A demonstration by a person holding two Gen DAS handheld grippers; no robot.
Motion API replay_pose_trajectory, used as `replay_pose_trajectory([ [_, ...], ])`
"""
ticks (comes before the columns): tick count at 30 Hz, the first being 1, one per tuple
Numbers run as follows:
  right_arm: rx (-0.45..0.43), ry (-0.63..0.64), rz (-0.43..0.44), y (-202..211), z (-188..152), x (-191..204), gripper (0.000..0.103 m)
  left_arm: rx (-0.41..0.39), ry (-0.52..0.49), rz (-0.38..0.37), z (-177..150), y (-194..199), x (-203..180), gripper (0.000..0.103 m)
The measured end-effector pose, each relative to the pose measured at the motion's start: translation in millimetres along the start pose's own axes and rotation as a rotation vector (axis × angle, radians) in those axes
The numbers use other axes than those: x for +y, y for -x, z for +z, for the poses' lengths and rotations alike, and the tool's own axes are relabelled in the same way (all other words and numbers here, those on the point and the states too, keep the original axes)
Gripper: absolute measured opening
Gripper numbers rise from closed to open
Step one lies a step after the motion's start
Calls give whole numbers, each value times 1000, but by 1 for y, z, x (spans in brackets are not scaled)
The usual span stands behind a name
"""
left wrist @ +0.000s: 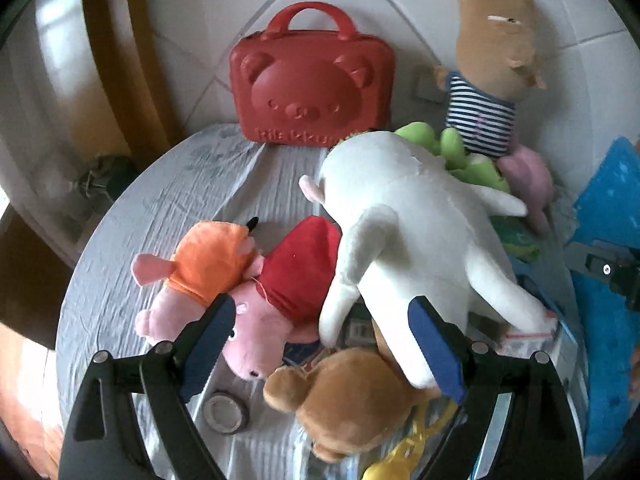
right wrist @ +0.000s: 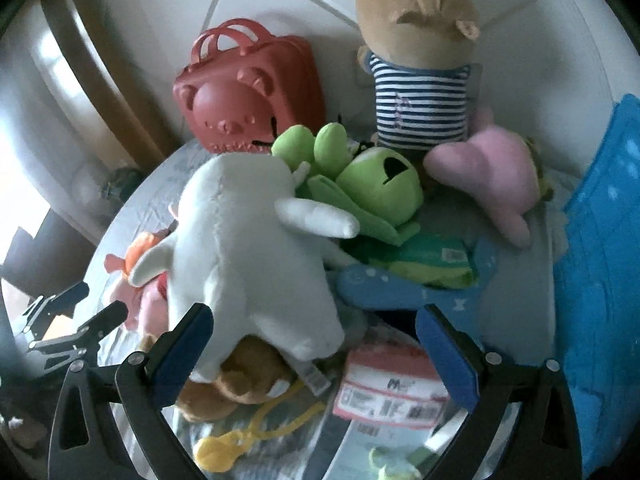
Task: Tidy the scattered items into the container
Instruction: 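Lower both tools onto the white rabbit plush from either side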
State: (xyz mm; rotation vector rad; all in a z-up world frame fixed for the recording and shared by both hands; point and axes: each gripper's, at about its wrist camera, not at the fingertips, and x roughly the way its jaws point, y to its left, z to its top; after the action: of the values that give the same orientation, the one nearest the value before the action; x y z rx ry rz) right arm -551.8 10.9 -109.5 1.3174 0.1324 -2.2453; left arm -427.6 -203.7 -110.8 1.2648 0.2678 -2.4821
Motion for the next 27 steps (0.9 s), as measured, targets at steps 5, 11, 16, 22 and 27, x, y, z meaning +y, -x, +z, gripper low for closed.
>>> replay_pose_trajectory([
  [5, -6, -9, 51, -22, 19, -14, 71, -8, 9, 2, 8, -20, -8, 89],
  [11, 92, -40, 220, -70, 27, -27, 103, 14, 57, -55, 12, -44, -7, 89],
  [16, 169, -39, 306, -109, 24, -24, 103, 19, 78, -45, 10, -50, -6, 96],
  [22, 164, -67, 388, -109, 17, -33, 103, 34, 139, -69, -11, -31, 2, 95],
  [27, 178, -40, 384, -107, 12, -29, 103, 61, 100, -115, -20, -37, -29, 95],
])
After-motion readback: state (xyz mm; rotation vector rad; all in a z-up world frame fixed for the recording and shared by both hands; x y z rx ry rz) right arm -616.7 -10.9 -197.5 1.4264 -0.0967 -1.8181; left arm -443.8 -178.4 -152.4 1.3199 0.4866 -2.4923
